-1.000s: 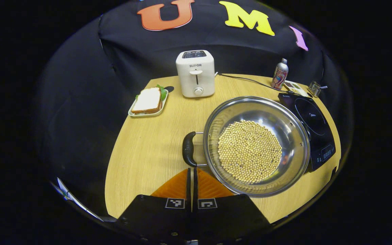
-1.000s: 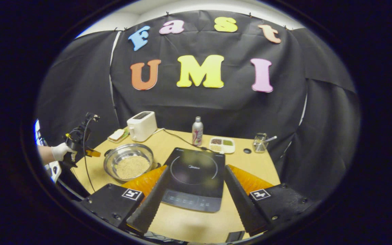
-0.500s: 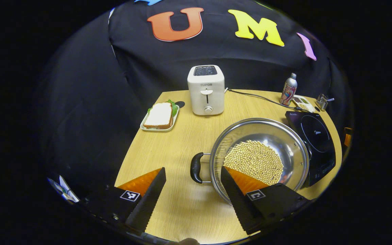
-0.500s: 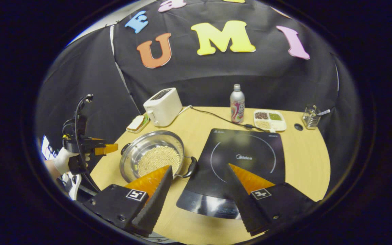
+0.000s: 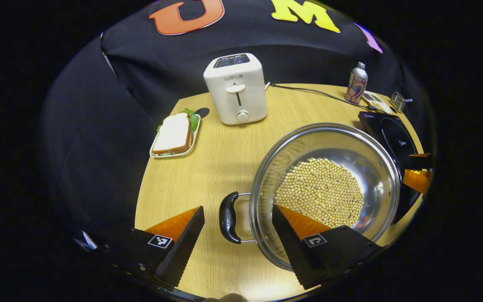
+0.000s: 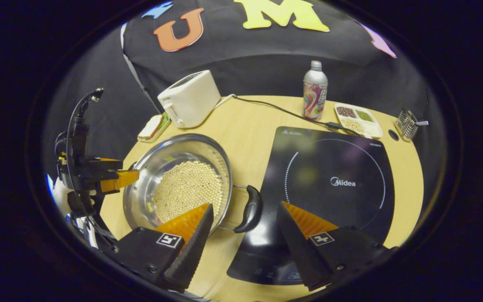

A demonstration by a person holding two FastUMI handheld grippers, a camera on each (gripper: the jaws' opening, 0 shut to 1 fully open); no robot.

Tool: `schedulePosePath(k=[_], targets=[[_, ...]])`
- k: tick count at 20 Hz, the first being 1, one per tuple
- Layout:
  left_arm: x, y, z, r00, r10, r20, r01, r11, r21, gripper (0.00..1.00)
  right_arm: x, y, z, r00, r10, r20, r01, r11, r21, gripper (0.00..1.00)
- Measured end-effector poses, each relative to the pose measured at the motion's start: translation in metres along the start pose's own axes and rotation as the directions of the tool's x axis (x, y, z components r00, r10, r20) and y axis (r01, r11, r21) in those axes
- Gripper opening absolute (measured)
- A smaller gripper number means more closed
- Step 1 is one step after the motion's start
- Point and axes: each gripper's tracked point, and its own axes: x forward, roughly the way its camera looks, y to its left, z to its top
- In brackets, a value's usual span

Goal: First push the handle of the pot to place it horizontally, then grasp the pot with both hands and set it on the induction cooktop.

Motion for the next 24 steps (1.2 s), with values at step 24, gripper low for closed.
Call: schedulePosePath(k=[24], targets=[[0.045,-0.024,-0.022,0.947,-0.234,-0.221,0.2,0.965,-0.168,0.71,0.029,0.002,-0.002,0.956,-0.163,-0.242,0.171,0.985,0.016,0.64]])
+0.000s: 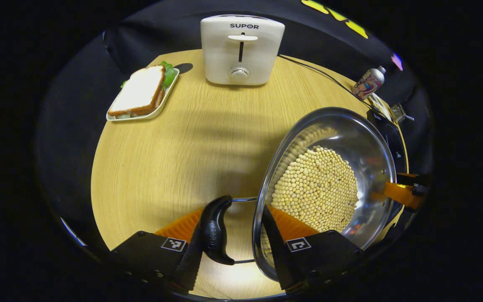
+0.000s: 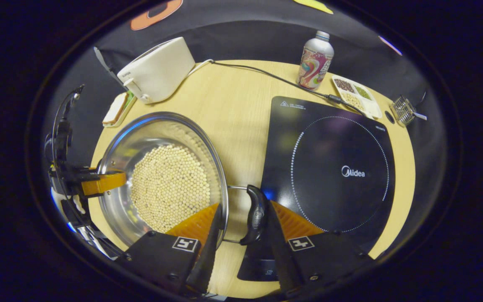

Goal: First push the handle of the pot to place it horizontally, then grasp the pot with both hands and set it on the induction cooktop.

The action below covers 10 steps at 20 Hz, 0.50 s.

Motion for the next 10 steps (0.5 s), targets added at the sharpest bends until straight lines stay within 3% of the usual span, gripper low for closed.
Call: schedulePosePath(k=[9,10], targets=[[-0.0029,-0.0014,-0.0072,1.0,0.013,-0.016,-0.014,0.999,-0.043,0.69,0.0015,-0.0009,0.0017,0.997,0.031,0.073,-0.028,0.998,-0.051,0.58],[-0.0024,-0.001,-0.0081,1.0,0.016,-0.024,-0.017,0.999,-0.04,0.6,0.0008,-0.0016,0.0015,0.997,0.034,0.073,-0.03,0.998,-0.049,0.59]])
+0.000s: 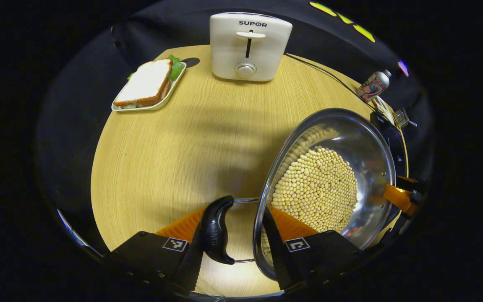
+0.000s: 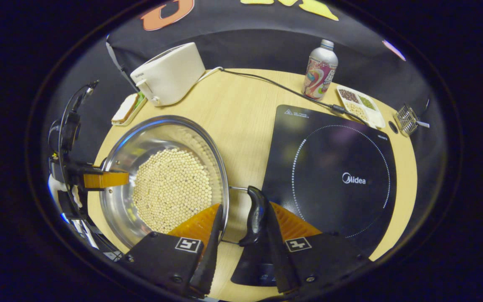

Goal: First push the handle of the pot to place it horizontally, then grasp the pot with both hands and set it on the induction cooktop.

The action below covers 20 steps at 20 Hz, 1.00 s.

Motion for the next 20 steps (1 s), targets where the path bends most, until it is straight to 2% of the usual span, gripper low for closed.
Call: schedulePosePath(k=[1,2,3,4,5,8,9,10,12,16,18,20], targets=[[-0.001,-0.001,-0.001,1.0,0.002,-0.003,-0.002,1.0,-0.01,0.77,0.0,0.0,-0.001,1.0,0.003,-0.004,-0.003,1.0,0.007,0.59],[-0.003,-0.002,-0.001,1.0,0.002,-0.005,-0.002,1.0,-0.006,0.67,-0.001,-0.001,0.0,1.0,0.013,-0.006,-0.013,1.0,0.023,0.59],[-0.005,-0.002,0.001,1.0,0.001,0.005,-0.001,1.0,0.0,0.67,-0.002,-0.002,0.0,1.0,0.021,-0.006,-0.021,0.999,0.034,0.55],[-0.007,-0.002,0.003,1.0,0.003,0.021,-0.003,1.0,0.006,0.55,-0.005,-0.001,-0.002,0.999,0.03,-0.01,-0.03,0.999,0.042,0.53],[-0.011,-0.001,0.005,1.0,0.006,0.031,-0.006,1.0,0.024,0.65,-0.007,-0.002,-0.003,0.999,0.04,-0.003,-0.039,0.998,0.052,0.53],[-0.016,0.0,0.009,0.998,0.01,0.059,-0.013,0.999,0.037,0.65,-0.024,-0.005,0.003,0.998,0.044,0.043,-0.046,0.998,0.041,0.55],[-0.016,0.001,0.008,0.998,0.008,0.065,-0.01,0.999,0.037,0.65,-0.032,-0.005,0.006,0.997,0.046,0.061,-0.048,0.998,0.031,0.52],[-0.018,0.003,0.008,0.997,0.005,0.073,-0.007,0.999,0.032,0.65,-0.04,-0.005,0.008,0.996,0.048,0.072,-0.05,0.998,0.026,0.55],[-0.02,0.004,0.009,0.996,-0.002,0.092,-0.001,0.999,0.033,0.65,-0.056,-0.008,0.015,0.993,0.046,0.109,-0.049,0.999,0.023,0.52],[-0.021,0.004,0.012,0.992,-0.009,0.123,0.004,0.999,0.048,0.65,-0.089,-0.027,0.023,0.987,0.036,0.159,-0.041,0.999,0.03,0.55],[-0.015,0.0,0.01,0.991,-0.013,0.131,0.005,0.998,0.061,0.65,-0.105,-0.041,0.022,0.984,0.025,0.177,-0.033,0.999,0.043,0.52],[-0.013,-0.001,0.013,0.99,-0.022,0.141,0.009,0.996,0.093,0.65,-0.121,-0.057,0.018,0.982,0.011,0.187,-0.023,0.998,0.06,0.55]])
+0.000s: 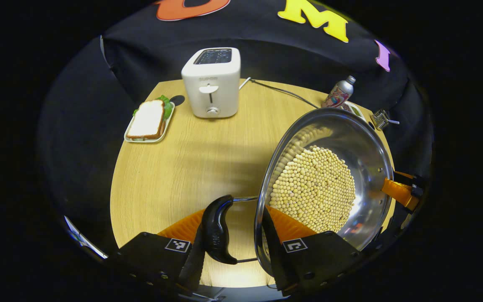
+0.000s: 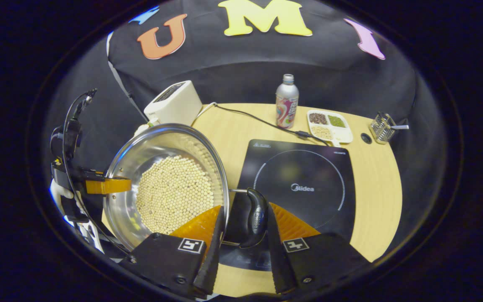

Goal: First push the handle of the pot to place it horizontally, then grasp the pot with both hands and set it on the induction cooktop.

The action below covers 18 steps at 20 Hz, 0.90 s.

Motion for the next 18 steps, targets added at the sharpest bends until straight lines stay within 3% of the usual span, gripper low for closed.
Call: schedulePosePath(k=[6,7,8,9,18], targets=[[0.01,0.0,0.003,0.999,-0.046,0.021,0.045,0.997,0.056,0.65,-0.044,-0.057,-0.005,0.997,-0.056,0.043,0.054,0.998,0.043,0.52],[0.009,0.001,0.004,0.998,-0.055,0.02,0.053,0.997,0.059,0.74,-0.052,-0.067,-0.008,0.996,-0.07,0.049,0.067,0.997,0.049,0.51],[0.008,0.001,0.006,0.998,-0.062,0.019,0.061,0.996,0.066,0.55,-0.058,-0.079,-0.01,0.995,-0.082,0.056,0.079,0.995,0.058,0.52],[0.008,0.002,0.01,0.997,-0.069,0.024,0.067,0.995,0.076,0.65,-0.064,-0.089,-0.013,0.994,-0.091,0.058,0.088,0.994,0.065,0.52],[0.017,0.001,0.017,0.994,-0.108,-0.008,0.108,0.986,0.129,0.65,-0.078,-0.192,-0.031,0.987,-0.157,0.048,0.15,0.981,0.122,0.53]])
